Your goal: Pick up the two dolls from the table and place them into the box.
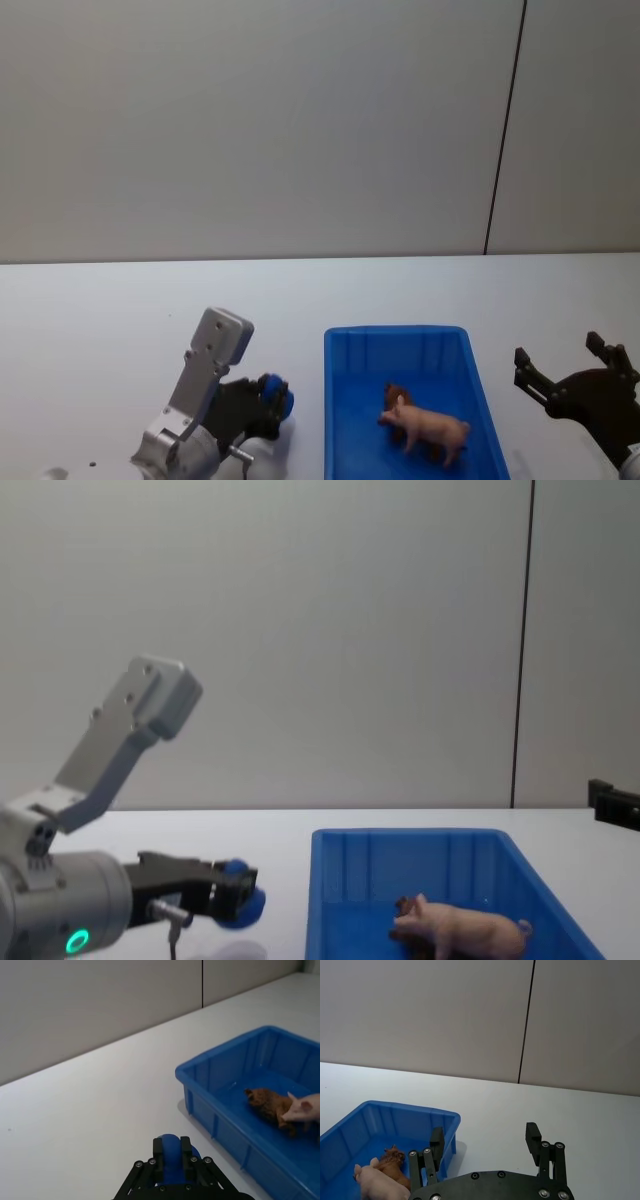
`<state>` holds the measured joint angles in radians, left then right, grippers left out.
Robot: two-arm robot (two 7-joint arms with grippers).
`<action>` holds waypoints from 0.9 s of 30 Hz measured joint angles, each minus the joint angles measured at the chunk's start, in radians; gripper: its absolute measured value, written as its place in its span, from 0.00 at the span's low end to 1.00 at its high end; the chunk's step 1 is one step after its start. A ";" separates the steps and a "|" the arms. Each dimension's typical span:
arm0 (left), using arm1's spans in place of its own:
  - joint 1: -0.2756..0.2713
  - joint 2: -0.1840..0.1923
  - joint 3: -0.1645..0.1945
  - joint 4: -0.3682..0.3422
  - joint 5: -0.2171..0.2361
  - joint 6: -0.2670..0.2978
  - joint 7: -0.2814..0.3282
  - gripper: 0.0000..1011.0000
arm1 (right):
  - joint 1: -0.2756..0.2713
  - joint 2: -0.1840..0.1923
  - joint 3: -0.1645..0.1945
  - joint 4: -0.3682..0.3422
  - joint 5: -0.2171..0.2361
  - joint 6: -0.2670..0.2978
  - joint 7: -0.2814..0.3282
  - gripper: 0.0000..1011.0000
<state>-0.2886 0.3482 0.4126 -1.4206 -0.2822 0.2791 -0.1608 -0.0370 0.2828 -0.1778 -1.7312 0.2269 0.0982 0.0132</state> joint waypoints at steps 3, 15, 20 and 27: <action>0.000 -0.001 -0.005 -0.019 -0.011 -0.027 0.004 0.19 | 0.000 0.000 0.000 0.000 0.000 0.000 0.000 0.99; -0.013 -0.008 -0.016 -0.074 -0.058 -0.109 -0.048 0.12 | 0.000 0.000 0.000 0.000 0.000 0.000 0.000 0.99; -0.021 -0.014 -0.018 -0.086 -0.092 -0.138 -0.102 0.09 | 0.000 0.000 0.000 0.000 0.000 0.000 0.000 0.99; -0.030 -0.023 -0.015 -0.092 -0.135 -0.163 -0.181 0.17 | 0.000 0.000 0.000 0.000 0.000 0.000 0.000 0.99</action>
<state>-0.3183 0.3249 0.3972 -1.5123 -0.4168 0.1157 -0.3414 -0.0369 0.2828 -0.1778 -1.7312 0.2269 0.0983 0.0131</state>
